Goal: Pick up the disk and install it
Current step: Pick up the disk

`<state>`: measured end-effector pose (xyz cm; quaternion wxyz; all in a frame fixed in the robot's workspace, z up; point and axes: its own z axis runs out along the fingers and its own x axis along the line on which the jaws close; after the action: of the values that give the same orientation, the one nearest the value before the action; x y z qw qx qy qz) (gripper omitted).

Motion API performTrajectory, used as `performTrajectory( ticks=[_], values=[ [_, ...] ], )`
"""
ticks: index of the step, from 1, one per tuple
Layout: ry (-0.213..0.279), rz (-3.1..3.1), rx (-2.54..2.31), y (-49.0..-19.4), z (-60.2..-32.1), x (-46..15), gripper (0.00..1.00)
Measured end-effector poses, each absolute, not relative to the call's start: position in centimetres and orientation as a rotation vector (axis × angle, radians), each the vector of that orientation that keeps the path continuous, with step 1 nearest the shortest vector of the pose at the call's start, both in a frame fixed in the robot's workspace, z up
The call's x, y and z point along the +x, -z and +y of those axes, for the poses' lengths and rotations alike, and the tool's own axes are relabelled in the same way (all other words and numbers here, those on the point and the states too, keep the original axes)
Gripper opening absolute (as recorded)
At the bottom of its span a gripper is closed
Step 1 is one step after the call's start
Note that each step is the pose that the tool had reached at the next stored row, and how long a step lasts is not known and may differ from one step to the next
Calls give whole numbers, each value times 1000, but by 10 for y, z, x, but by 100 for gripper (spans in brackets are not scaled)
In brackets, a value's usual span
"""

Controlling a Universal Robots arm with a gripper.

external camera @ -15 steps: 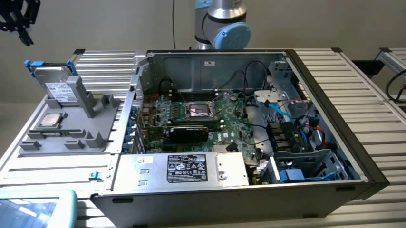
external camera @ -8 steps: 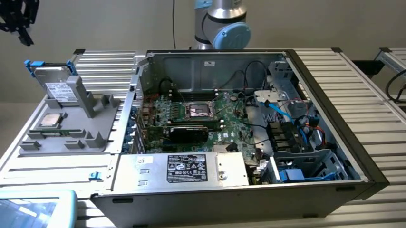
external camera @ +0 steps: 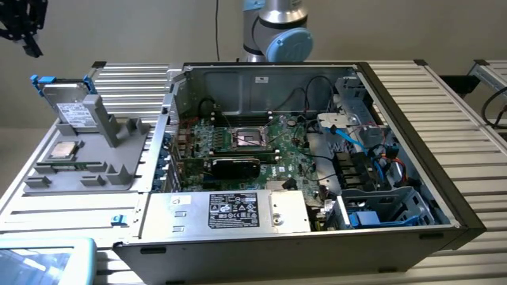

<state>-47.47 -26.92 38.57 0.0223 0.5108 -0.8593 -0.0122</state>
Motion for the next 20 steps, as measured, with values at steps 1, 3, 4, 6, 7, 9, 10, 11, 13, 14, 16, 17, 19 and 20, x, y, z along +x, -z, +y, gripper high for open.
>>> performTrajectory(
  ticks=[1, 3, 4, 6, 7, 9, 10, 11, 13, 14, 16, 17, 19, 20],
  values=[
    [36, -2652, 1600, -386, -269, -475, 11],
    [33, -2634, 1635, -386, -269, -475, 11],
    [32, -2625, 1652, -386, -269, -475, 11],
    [29, -2606, 1685, -386, -269, -475, 11],
    [27, -2596, 1701, -386, -269, -475, 11],
    [25, -2575, 1735, -386, -269, -475, 11],
    [24, -2563, 1754, -386, -269, -475, 11],
    [23, -2551, 1772, -386, -269, -475, 11],
    [21, -2526, 1809, -386, -269, -475, 11],
    [20, -2514, 1827, -386, -269, -475, 11],
    [18, -2487, 1865, -386, -269, -475, 11],
    [17, -2472, 1885, -386, -269, -475, 11],
    [16, -2438, 1929, -386, -269, -475, 11],
    [15, -2421, 1951, -386, -269, -475, 11]
  ],
)
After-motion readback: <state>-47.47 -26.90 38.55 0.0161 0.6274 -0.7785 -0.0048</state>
